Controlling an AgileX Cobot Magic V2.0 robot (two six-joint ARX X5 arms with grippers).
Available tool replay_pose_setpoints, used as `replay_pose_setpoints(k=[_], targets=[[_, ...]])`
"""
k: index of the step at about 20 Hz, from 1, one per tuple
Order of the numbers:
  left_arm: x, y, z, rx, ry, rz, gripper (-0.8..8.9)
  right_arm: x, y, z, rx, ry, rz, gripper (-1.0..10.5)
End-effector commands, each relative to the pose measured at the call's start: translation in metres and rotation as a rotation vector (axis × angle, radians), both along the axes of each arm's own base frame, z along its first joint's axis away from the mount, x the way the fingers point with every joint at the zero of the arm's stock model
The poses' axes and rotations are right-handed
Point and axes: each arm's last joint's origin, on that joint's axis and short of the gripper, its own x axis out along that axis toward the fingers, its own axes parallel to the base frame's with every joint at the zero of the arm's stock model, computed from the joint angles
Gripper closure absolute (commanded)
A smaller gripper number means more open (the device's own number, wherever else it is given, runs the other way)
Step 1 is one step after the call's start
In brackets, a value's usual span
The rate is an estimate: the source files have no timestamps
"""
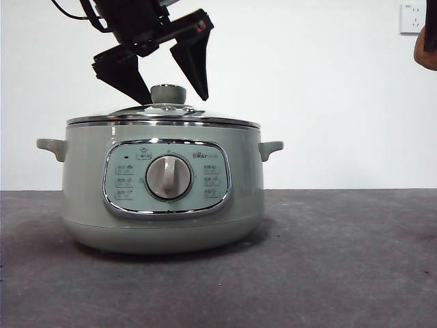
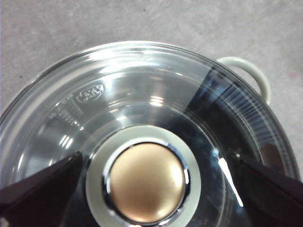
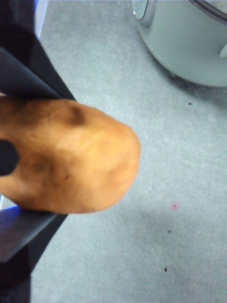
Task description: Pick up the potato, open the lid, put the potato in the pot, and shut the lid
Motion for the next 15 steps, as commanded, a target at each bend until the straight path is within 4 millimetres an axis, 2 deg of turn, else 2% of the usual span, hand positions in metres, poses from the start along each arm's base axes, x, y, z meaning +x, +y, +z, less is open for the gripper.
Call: replay_pose_setpoints(k=[1,4,5,11,15], targets=[[-0.001,-0.006,-0.002,0.021,-0.01,0.017,4.7,0.001,0.0,0.001,-0.003,-0.006,0.011,9.5],[-0.002,-0.008,-0.002,0.032,-0.016,0.021,7.71,0.001,0.0,0.001,-0.003,-0.007,0.011,9.5],[-0.002,-0.007,-0.002,0.034,-0.017,0.027,8.32,0.001,0.0,0.001,-0.003,-0.007,0.011,9.5],[-0.003,-0.006,0.0,0.047,-0.027,0.047,8.22,0.003,0.001,0.002,0.01,-0.032,0.001,9.5],[-0.013,0.0,0.018,0.018,-0.073,0.048,8.22,0.011,0.004,0.002,0.032,-0.067,-0.017,9.5]])
